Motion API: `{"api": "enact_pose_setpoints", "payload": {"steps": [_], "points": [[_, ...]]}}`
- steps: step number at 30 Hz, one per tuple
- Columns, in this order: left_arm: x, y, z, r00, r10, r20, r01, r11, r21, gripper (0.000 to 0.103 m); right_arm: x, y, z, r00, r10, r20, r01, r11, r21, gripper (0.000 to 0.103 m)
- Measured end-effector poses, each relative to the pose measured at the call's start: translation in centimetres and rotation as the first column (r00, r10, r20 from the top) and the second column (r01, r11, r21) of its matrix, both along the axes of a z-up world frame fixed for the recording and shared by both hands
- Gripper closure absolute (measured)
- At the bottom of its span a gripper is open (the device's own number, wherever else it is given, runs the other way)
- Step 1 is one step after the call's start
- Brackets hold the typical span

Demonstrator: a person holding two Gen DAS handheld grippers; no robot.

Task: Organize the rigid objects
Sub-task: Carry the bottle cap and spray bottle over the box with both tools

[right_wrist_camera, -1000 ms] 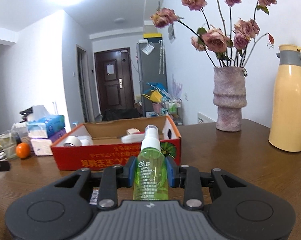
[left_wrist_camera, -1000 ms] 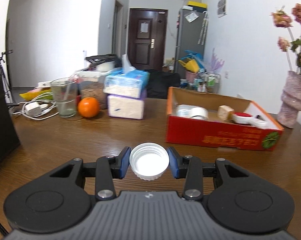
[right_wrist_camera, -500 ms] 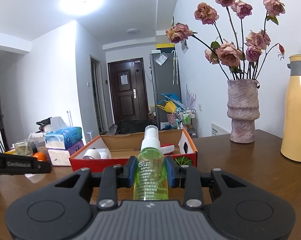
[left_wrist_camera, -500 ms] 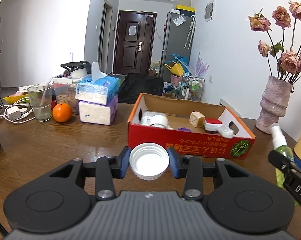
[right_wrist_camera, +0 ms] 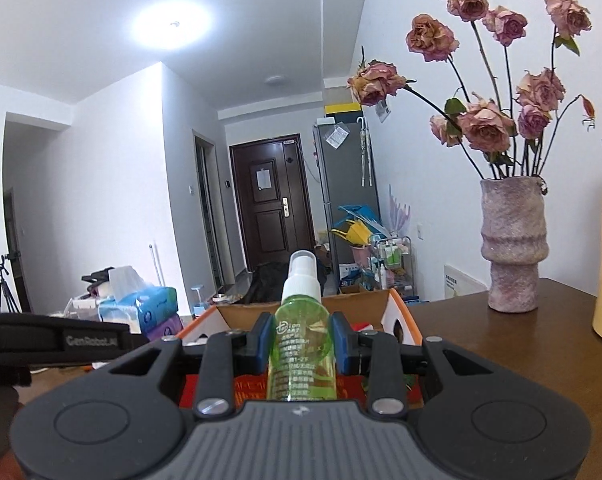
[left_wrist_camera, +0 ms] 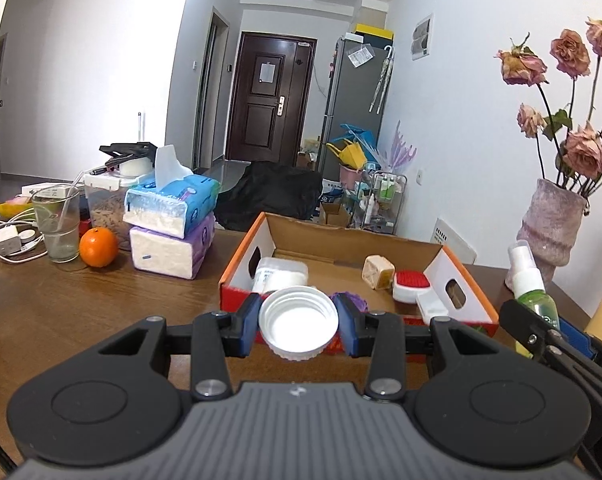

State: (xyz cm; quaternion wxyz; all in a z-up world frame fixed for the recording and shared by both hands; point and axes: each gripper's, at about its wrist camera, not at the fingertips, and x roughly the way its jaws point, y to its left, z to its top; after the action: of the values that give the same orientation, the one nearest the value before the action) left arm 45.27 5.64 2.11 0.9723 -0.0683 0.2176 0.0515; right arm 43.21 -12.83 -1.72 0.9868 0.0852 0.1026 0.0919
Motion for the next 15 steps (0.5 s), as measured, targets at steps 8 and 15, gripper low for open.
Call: {"api": "enact_pose_setpoints", "payload": {"steps": [8,15], "points": [[3.6,-0.7,-0.1,1.000,0.001,0.008,-0.001,1.000,-0.006,0.062,3.6,0.2,0.0,1.000,0.016,0.005,-0.016,1.000,0.023,0.073],[6.6,-0.8,-0.5,1.000,0.005,0.002,-0.005,1.000,-0.001,0.062,7.0,0.7,-0.2,1.000,0.028,0.007,-0.028,0.999,0.032,0.073]]}}
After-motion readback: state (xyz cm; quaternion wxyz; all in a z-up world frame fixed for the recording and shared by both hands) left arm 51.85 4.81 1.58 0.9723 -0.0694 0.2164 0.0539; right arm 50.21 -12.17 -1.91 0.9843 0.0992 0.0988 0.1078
